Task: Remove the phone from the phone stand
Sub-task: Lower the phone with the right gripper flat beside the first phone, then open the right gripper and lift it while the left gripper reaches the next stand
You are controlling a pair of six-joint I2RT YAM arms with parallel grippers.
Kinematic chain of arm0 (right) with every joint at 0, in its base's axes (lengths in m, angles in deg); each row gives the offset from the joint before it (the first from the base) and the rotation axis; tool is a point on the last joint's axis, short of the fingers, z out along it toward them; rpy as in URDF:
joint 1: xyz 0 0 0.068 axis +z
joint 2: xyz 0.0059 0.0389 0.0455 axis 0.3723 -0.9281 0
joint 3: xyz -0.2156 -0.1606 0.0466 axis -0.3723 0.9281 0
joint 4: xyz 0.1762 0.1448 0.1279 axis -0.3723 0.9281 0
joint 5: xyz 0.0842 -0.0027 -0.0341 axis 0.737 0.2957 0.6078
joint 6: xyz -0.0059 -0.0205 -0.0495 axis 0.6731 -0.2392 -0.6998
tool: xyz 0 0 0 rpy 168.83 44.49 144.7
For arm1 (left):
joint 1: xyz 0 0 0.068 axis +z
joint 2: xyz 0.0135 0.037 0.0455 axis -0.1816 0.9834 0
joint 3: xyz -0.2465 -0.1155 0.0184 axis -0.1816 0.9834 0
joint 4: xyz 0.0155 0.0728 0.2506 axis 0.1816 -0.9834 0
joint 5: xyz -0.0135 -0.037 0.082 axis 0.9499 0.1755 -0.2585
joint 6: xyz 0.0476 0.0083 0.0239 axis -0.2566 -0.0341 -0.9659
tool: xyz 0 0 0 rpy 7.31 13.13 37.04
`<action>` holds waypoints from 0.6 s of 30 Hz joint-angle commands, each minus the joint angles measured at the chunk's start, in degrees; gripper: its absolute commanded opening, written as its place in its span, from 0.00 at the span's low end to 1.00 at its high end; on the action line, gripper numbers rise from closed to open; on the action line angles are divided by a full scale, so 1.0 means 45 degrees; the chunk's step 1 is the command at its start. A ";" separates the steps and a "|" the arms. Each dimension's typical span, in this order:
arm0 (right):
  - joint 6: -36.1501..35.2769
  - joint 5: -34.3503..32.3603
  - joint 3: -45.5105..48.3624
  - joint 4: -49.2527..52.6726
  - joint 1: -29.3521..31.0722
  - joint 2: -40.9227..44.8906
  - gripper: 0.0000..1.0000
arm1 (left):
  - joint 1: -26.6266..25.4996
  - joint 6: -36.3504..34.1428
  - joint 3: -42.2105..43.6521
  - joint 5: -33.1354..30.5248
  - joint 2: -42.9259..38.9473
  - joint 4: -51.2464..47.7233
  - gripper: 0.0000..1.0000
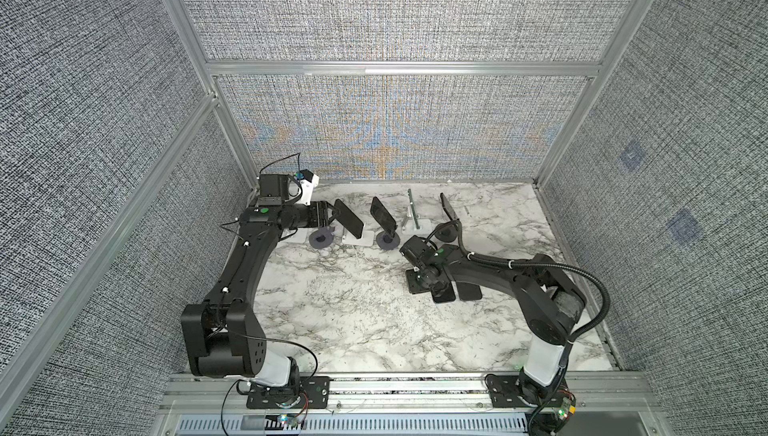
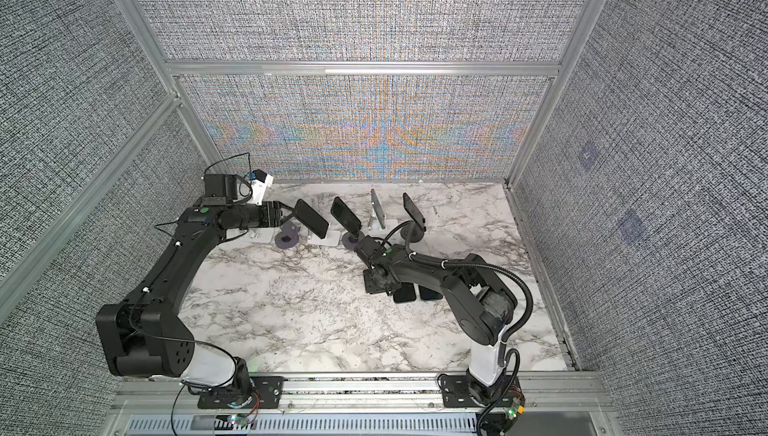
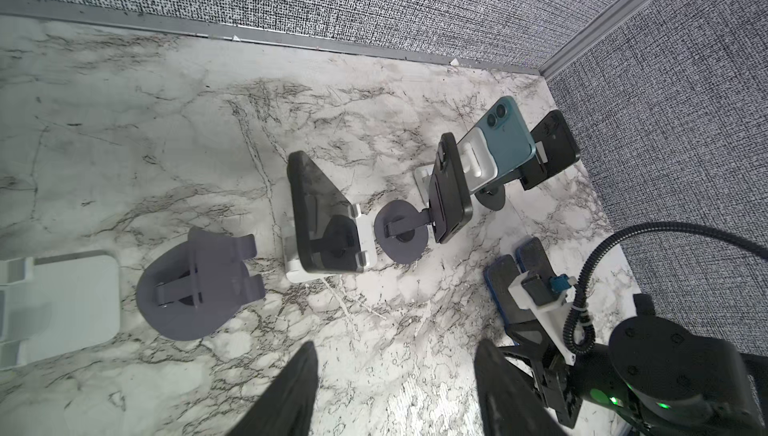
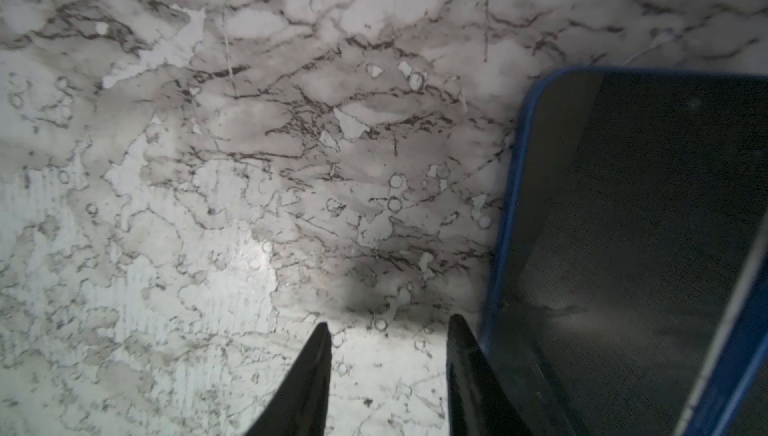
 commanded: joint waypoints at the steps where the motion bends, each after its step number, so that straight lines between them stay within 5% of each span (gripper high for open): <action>1: 0.0252 -0.0152 0.0116 -0.0345 -0.0006 -0.0108 0.37 | 0.0025 -0.0133 0.0011 0.0093 -0.0090 0.0219 0.61; 18: 0.1105 -0.0913 0.1110 -0.0411 -0.0550 0.0232 0.37 | 0.0038 -0.0152 0.0012 0.0221 -0.0115 0.0219 0.61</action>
